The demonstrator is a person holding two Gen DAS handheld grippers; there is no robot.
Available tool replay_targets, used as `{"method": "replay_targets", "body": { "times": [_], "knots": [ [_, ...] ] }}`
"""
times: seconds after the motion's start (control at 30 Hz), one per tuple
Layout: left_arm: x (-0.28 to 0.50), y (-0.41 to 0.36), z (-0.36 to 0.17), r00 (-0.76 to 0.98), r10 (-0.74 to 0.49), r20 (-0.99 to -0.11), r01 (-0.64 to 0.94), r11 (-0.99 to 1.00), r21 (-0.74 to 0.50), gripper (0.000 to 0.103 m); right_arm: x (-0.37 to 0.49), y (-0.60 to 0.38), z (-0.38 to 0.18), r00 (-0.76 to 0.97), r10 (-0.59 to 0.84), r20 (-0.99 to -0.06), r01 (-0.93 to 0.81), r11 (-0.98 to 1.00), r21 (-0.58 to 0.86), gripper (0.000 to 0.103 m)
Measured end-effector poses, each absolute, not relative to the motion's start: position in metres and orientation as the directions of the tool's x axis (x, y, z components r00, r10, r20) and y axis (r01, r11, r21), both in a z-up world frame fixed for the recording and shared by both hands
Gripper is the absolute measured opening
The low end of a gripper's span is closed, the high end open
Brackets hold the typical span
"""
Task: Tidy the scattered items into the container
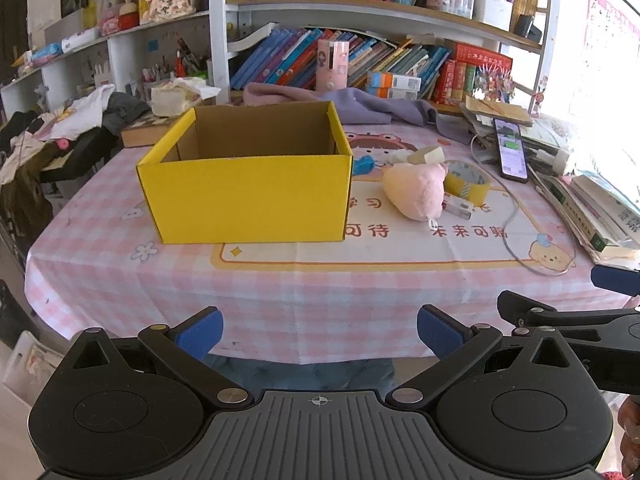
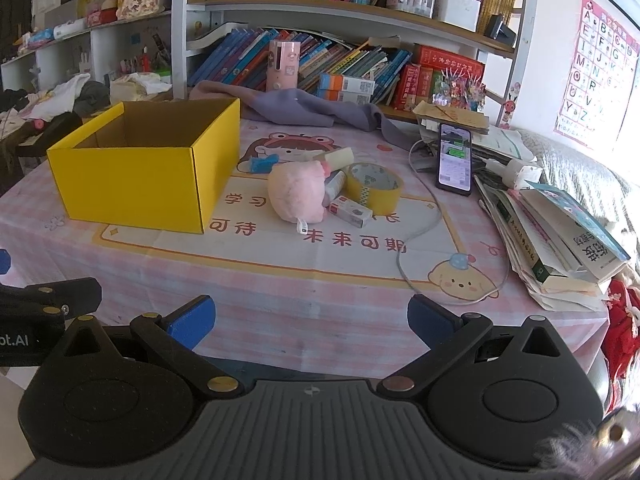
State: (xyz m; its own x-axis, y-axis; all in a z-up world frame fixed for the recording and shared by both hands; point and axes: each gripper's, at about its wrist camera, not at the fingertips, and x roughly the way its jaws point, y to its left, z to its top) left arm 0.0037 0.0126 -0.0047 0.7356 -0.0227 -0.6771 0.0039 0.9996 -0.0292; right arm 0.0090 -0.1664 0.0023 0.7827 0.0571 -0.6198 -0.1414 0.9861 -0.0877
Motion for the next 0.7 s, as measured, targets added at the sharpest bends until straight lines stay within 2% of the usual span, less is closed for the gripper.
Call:
{"method": "replay_targets", "body": {
  "times": [0.7],
  "knots": [
    [0.0067,0.0158,-0.0076,0.726,0.0,-0.687,-0.004,1.0,-0.004,0.103,0.0119,-0.1623,0.0016,0.78,0.055,-0.623,-0.139,0.986,-0.087,0.103]
  ]
}}
